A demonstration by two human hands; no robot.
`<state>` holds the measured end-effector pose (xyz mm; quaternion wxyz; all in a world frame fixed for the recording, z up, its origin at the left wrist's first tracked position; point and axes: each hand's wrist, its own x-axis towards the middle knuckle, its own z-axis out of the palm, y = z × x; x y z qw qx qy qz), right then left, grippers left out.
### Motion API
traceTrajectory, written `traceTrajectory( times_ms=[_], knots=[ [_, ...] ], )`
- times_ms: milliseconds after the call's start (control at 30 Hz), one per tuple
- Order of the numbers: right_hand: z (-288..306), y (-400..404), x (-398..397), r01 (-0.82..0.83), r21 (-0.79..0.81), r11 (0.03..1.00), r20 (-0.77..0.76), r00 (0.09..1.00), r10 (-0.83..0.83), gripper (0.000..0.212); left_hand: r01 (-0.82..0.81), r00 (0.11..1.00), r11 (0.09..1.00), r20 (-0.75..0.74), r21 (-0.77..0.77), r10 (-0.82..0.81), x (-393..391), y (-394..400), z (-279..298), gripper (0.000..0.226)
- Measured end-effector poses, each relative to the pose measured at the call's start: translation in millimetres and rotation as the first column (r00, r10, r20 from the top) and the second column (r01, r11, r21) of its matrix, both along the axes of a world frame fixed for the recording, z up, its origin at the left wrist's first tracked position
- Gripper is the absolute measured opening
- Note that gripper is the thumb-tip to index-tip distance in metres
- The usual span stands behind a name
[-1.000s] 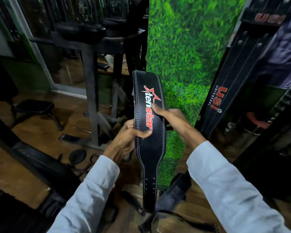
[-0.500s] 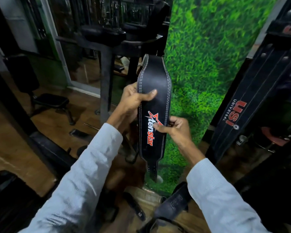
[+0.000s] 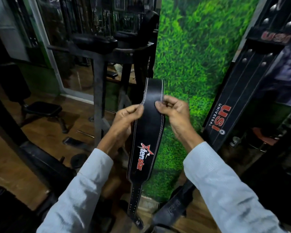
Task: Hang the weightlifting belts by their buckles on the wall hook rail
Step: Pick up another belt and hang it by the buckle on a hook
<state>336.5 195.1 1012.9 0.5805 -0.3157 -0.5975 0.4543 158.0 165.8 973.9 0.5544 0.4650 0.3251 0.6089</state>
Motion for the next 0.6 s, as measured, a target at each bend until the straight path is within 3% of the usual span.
traceTrajectory(
  times_ms=[67, 167, 233, 400, 433, 533, 600],
  knots=[
    [-20.9, -6.7, -3.8, 0.008, -0.051, 0.999, 0.032, 0.999, -0.006, 0.021, 0.025, 0.999, 0.997, 0.043, -0.075, -0.021, -6.3, 7.7, 16.0, 0.057],
    [-53.4, -16.1, -9.2, 0.002, -0.101, 0.995, 0.138, 0.990, 0.012, 0.024, -0.015, 0.999, 1.000, -0.051, -0.012, 0.014, -4.6, 17.0, 31.4, 0.022],
    [-68.5, -21.1, -5.6, -0.001, -0.124, 0.992, 0.148, 0.989, 0.020, 0.006, -0.055, 0.993, 0.998, -0.106, 0.031, 0.058, -1.1, 14.1, 21.0, 0.017],
    [-47.1, -7.4, 5.8, 0.026, -0.277, 0.960, 0.006, 1.000, -0.026, 0.064, -0.033, 0.979, 0.996, -0.199, 0.084, 0.049, 1.7, -5.2, -22.7, 0.038],
    [-36.9, -2.5, 4.5, 0.011, -0.257, 0.966, -0.007, 1.000, -0.013, 0.061, -0.011, 0.971, 0.997, -0.237, 0.080, 0.029, 4.4, -7.6, -29.3, 0.036],
    [-13.6, 5.1, -5.4, 0.016, -0.152, 0.988, -0.018, 1.000, -0.019, 0.021, 0.036, 0.952, 0.997, -0.305, 0.063, -0.015, 12.7, -15.3, -41.6, 0.026],
    [-15.7, 4.8, -7.0, 0.081, -0.076, 0.994, 0.044, 0.996, -0.078, 0.012, -0.047, 0.976, 0.999, -0.214, 0.014, 0.049, 12.6, -20.5, -34.3, 0.026]
  ],
)
